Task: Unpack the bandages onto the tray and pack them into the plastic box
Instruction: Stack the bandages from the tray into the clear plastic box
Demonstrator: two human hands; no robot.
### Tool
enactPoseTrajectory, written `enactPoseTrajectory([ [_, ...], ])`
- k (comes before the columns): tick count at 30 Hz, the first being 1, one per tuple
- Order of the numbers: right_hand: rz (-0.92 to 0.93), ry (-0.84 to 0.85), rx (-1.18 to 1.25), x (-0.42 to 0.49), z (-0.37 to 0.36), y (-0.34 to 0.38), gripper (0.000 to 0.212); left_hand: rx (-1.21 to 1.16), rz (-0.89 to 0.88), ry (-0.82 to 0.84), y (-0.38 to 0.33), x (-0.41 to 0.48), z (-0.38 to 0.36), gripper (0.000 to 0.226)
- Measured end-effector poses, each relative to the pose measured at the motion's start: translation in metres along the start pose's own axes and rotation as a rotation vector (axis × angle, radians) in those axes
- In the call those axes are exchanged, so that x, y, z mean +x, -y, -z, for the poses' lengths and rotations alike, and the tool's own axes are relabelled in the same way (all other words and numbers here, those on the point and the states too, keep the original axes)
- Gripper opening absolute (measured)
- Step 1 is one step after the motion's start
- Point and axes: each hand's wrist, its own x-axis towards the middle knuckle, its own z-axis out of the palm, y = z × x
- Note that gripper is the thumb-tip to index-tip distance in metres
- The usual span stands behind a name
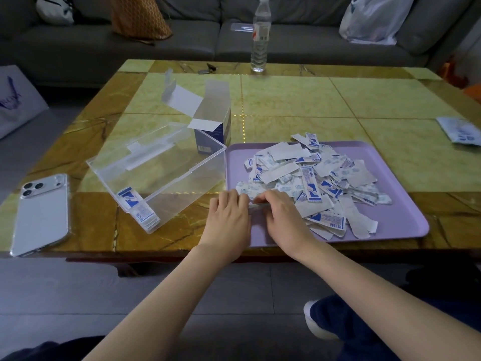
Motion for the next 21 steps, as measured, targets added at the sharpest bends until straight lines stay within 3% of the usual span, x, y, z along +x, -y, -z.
enactPoseTrajectory([
  [3,-0.011,-0.023,-0.053,-0.001,0.000,-0.002,0.025,0.025,0.053,-0.085,0.003,0.001,-0.001,0.013],
  [6,-0.018,-0.013,-0.021,-0.002,-0.005,0.001,0.032,0.014,0.098,0.031,0.002,-0.002,0.002,0.021],
  [15,0.000,0.044,0.069,0.002,-0.010,0.003,0.046,0.074,-0.011,0.104,0.005,0.003,0.000,0.027],
  [21,-0.016,-0.012,-0.036,0.003,-0.004,0.002,0.030,0.031,0.025,0.083,0.003,0.002,-0.001,0.021],
])
